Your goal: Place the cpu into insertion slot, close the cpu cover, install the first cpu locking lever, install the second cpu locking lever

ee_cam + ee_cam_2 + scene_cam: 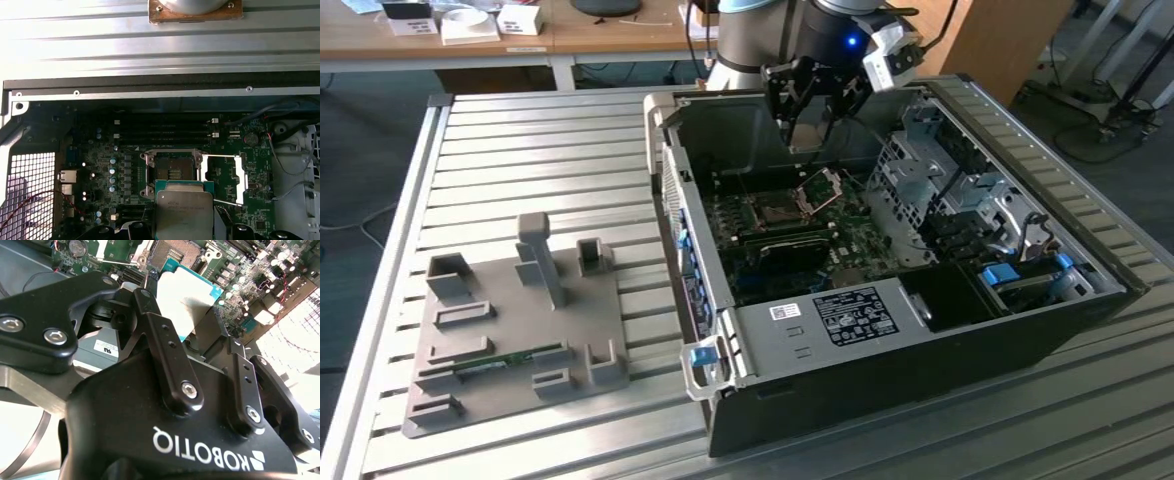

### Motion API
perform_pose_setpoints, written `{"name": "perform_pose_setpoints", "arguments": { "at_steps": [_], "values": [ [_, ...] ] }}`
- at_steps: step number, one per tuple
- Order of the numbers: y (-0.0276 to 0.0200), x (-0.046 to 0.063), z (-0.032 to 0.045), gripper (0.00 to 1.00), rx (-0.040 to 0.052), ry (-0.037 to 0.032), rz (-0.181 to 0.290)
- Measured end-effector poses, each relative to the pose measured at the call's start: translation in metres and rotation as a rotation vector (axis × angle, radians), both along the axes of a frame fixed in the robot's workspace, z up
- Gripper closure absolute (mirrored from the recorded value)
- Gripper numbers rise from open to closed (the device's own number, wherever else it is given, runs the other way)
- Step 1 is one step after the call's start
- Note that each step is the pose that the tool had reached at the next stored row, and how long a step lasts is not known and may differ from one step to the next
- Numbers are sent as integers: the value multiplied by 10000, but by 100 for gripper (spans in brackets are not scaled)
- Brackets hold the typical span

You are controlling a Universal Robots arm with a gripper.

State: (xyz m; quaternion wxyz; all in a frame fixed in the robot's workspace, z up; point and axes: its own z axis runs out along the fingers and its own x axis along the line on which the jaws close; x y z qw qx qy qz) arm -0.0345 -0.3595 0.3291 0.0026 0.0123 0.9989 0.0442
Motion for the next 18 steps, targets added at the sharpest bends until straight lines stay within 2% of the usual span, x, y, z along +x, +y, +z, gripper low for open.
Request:
{"name": "perform_pose_setpoints", "arguments": {
  "at_steps": [18],
  "values": [
    [-1, 0, -35, 46, -2, 0, -1]
  ]
}}
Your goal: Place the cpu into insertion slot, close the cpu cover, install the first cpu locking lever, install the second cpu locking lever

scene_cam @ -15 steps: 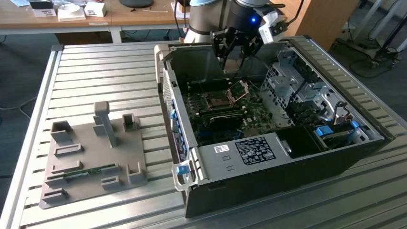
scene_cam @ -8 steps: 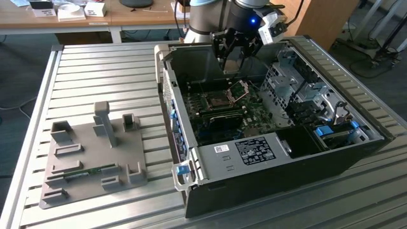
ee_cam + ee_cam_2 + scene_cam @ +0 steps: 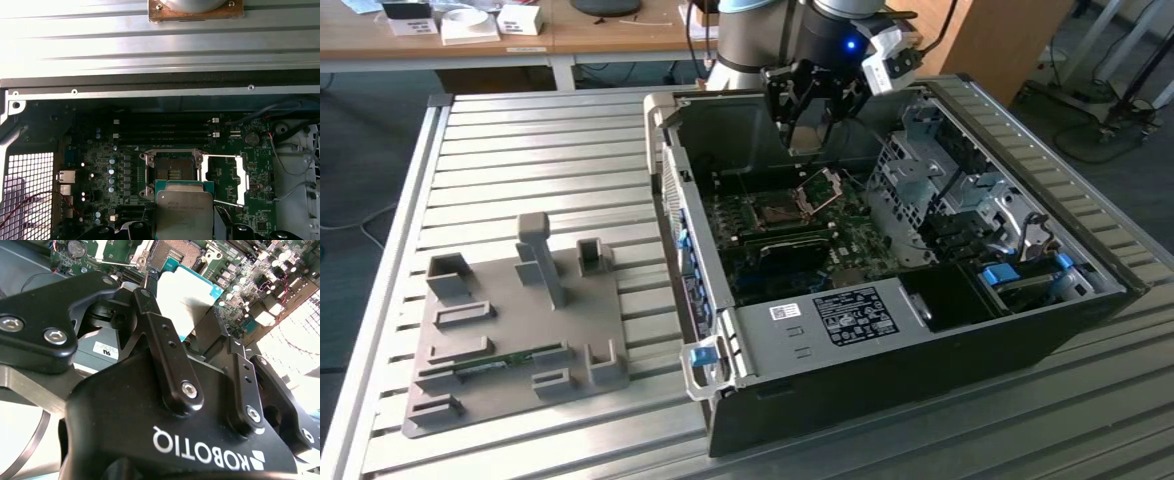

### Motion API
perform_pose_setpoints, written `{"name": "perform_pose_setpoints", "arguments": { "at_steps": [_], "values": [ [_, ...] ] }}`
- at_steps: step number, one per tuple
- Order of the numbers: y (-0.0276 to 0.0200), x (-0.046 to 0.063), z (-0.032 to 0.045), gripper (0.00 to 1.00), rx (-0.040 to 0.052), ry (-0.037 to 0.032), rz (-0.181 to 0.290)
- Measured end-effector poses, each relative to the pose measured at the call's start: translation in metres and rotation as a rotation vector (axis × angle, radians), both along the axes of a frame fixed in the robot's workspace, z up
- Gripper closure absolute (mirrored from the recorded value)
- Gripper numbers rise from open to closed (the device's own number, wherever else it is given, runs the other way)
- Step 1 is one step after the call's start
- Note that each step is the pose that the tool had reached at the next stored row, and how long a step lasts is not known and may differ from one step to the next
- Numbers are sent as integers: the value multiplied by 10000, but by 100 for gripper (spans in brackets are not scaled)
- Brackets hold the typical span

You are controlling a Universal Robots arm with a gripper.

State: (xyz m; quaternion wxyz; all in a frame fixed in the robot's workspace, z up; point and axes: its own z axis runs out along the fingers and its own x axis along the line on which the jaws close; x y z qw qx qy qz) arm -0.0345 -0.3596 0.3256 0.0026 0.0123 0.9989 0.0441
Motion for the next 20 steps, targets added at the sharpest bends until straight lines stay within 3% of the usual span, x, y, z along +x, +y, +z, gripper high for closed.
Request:
{"name": "perform_pose_setpoints", "arguments": {
  "at_steps": [20],
  "values": [
    [0, 0, -32, 46, -1, 1, 1]
  ]
}}
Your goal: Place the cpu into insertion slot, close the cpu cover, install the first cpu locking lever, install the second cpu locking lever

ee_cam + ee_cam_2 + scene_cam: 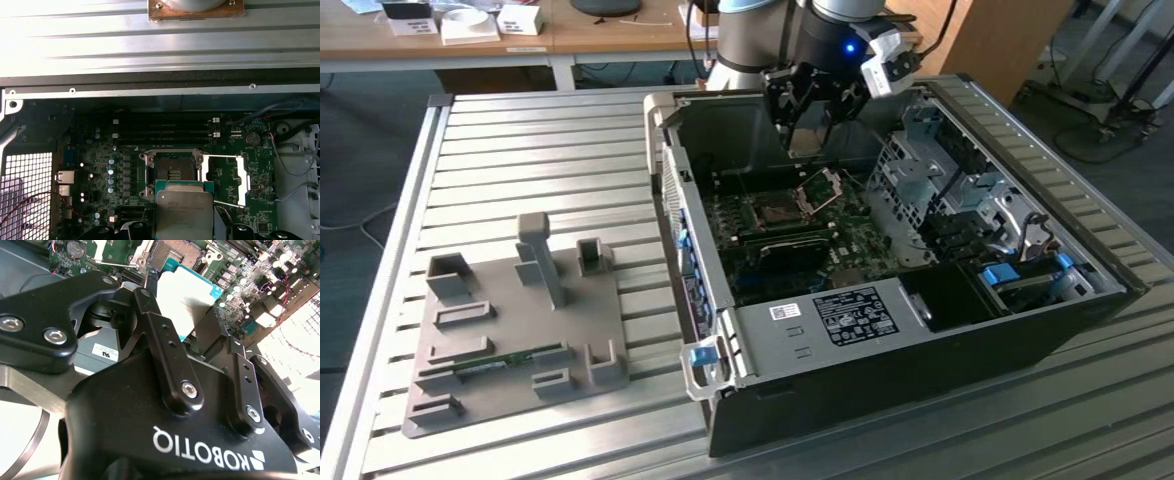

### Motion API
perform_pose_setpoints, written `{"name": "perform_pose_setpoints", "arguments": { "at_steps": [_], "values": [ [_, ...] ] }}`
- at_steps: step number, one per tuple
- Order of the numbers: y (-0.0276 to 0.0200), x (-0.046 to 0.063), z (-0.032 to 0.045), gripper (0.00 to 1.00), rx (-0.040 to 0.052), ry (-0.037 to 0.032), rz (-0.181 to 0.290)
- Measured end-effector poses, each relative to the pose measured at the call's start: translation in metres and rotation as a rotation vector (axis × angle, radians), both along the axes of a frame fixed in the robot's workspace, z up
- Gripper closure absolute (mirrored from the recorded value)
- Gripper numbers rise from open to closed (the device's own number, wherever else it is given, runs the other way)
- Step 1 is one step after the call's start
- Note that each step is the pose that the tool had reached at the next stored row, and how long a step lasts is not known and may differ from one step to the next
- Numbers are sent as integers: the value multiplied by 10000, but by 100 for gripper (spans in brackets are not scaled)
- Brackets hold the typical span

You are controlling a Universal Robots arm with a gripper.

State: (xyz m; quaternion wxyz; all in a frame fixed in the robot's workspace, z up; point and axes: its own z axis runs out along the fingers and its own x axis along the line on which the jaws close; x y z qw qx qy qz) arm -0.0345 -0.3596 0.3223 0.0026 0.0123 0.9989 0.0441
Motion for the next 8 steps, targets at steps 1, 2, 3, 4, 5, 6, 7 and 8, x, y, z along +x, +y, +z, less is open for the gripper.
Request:
{"name": "perform_pose_setpoints", "arguments": {
  "at_steps": [1, 2, 3, 4, 5, 6, 7, 8],
  "values": [
    [0, 0, 0, 46, 0, 0, 0],
    [0, 0, 0, 46, 0, 0, 0],
    [0, 0, 0, 46, 0, 0, 0],
    [0, 0, -1, 46, -1, 0, 0],
    [0, 0, -1, 46, -1, 0, 0],
    [0, 0, -1, 46, 0, 0, -1],
    [0, 0, -1, 46, 0, 1, -13],
    [0, 0, -1, 46, 0, 1, -48]
  ]
}}
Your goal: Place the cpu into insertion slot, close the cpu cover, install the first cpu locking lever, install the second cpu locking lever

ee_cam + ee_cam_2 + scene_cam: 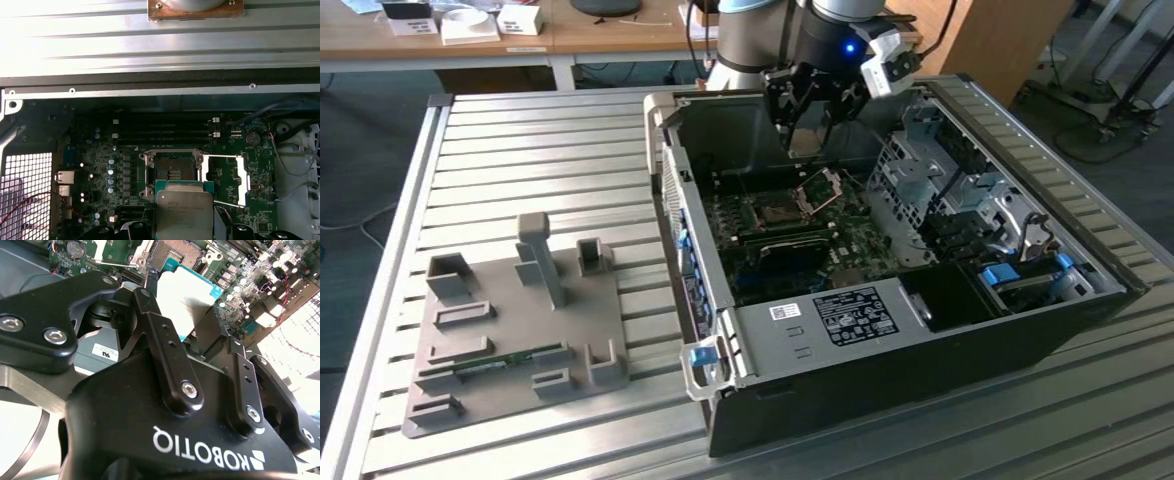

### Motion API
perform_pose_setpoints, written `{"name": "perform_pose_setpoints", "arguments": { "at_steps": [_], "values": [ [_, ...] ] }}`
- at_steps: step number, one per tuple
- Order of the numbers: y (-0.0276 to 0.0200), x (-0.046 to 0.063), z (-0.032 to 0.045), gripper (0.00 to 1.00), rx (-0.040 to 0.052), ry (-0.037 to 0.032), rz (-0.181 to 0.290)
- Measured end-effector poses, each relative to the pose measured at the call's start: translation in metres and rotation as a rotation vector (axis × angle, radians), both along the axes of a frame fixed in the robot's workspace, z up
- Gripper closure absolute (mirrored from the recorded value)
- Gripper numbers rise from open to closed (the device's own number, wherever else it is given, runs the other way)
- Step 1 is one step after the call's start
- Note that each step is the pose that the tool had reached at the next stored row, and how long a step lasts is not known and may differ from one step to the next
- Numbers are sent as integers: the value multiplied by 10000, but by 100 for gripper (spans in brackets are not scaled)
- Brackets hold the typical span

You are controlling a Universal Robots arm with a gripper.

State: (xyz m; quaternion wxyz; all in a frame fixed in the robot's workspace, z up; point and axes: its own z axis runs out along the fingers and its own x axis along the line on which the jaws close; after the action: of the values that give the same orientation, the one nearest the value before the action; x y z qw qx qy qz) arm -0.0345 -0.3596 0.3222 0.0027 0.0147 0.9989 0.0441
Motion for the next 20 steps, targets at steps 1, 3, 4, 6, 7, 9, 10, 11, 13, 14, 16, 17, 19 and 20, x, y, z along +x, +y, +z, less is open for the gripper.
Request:
{"name": "perform_pose_setpoints", "arguments": {
  "at_steps": [1, 3, 4, 6, 7, 9, 10, 11, 13, 14, 16, 17, 19, 20],
  "values": [
    [0, 0, 0, 46, 1, -1, -46],
    [0, 0, 0, 46, 1, -1, -70],
    [0, 0, 0, 46, 1, -1, -71],
    [0, 0, 0, 46, 0, -1, -73],
    [0, 0, 0, 46, 1, -1, -89],
    [0, 0, -1, 46, 1, -1, -260],
    [0, 0, 0, 46, 0, 0, -337],
    [0, 0, -1, 46, 1, 0, -344],
    [0, 0, 0, 46, 0, -1, -347],
    [0, 0, -1, 46, 1, -1, -348],
    [0, 0, 0, 46, 0, -1, -368],
    [0, 0, -1, 46, 0, -2, -430],
    [0, 0, -1, 46, 1, -1, -656],
    [0, 0, -1, 46, 1, 0, -692]
  ]
}}
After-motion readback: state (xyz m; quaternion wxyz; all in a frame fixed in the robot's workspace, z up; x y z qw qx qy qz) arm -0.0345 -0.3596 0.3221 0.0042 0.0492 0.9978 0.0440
